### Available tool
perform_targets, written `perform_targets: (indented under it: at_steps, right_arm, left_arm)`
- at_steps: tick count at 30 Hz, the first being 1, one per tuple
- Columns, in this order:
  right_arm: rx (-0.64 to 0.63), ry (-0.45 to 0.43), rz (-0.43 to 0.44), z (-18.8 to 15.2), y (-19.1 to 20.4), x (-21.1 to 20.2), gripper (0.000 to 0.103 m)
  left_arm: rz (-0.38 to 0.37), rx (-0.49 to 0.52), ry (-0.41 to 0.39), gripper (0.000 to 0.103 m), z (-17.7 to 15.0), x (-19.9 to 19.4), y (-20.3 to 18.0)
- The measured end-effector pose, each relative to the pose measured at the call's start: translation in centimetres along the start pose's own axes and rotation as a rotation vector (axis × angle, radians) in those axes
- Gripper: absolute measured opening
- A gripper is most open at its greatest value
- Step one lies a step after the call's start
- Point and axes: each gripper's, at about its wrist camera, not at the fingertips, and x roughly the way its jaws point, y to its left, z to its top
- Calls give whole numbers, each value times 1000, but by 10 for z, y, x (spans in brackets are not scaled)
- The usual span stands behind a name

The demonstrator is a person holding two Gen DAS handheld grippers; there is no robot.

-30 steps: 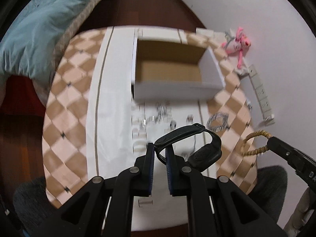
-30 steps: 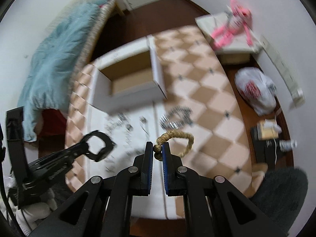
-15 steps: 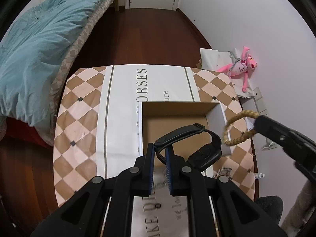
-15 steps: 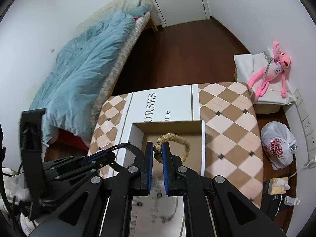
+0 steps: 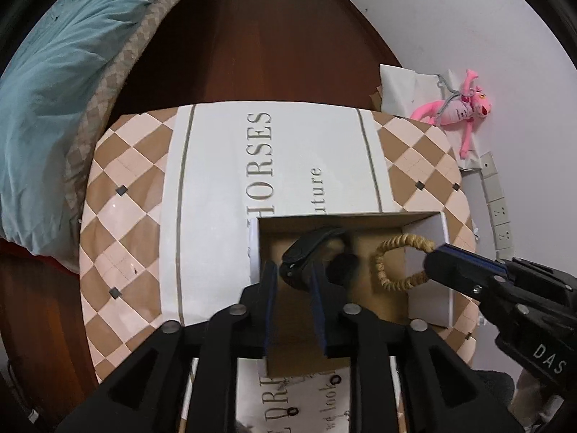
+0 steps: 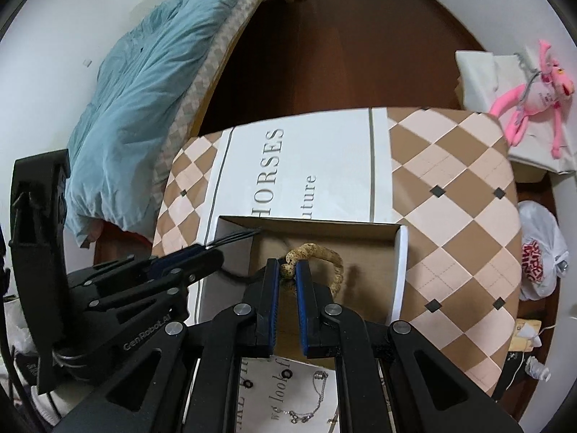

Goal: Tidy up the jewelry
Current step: 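Carry both items into the white box and open both tools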

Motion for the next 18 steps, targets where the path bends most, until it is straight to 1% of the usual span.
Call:
perform_targets:
  at_steps: [1, 2, 3, 4, 5, 6, 7, 8, 9, 10, 12, 14, 16, 18]
  right_arm:
    - [4, 0, -16, 1, -2, 0, 10]
    - [2, 3, -24, 1, -3, 0, 10]
    - [1, 11, -29, 1, -4, 1, 11]
    - [2, 21, -59, 0, -6, 1, 12]
    - [1, 23, -79, -1, -7, 1, 21]
    - [1, 25, -98, -3, -9, 1, 36]
    - [-1, 23, -138, -5, -10, 1, 47]
    - [-1, 22, -166, -7, -12, 0, 70]
    - [1, 23, -189, -11, -14, 1, 85]
    - [3, 19, -223, -15, -15, 1, 88]
    - [6, 6, -299, -25, -18, 2, 89]
    - [3, 2, -369, -36, -20, 7, 93]
    - [-16, -8, -428, -44, -19, 12, 95]
    - [-20, -15, -455, -51, -20, 16, 95]
  left_arm:
    - [9, -3, -6, 47, 1, -1, 1]
    - [13, -7, -9, 62, 1, -1, 1]
    - [11, -15, -11, 83, 1, -2, 3]
    - [13, -24, -18, 86, 1, -3, 5]
    - [25, -27, -22, 86, 0, -4, 5]
    - [41, -24, -27, 86, 1, -5, 6]
    - [64, -21, -38, 87, -1, -6, 6]
    - [78, -23, -48, 87, -3, -8, 7]
    - [92, -25, -63, 88, -5, -10, 8]
    - [103, -23, -74, 90, -7, -10, 9]
    - [136, -17, -107, 94, -16, -12, 9]
    - [161, -13, -124, 95, -22, -11, 9]
    - [178, -10, -135, 96, -30, -9, 9]
    - [185, -13, -134, 96, -35, -6, 10]
